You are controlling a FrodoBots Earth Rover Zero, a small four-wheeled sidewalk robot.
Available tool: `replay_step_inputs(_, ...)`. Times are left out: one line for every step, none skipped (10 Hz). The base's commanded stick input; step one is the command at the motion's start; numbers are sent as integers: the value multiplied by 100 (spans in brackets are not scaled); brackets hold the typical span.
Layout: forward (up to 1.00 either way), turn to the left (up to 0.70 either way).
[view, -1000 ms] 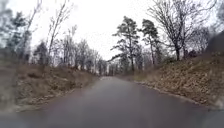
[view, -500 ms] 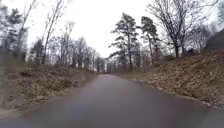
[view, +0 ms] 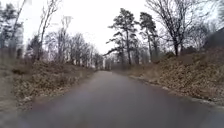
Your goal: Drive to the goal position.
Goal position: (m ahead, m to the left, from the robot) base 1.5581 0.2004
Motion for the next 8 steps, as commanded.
replay_step_inputs(100,1)
replay_step_inputs(100,1)
replay_step_inputs(100,1)
replay_step_inputs(100,1)
replay_step_inputs(100,1)
replay_step_inputs(100,1)
replay_step_inputs(100,1)
replay_step_inputs(100,1)
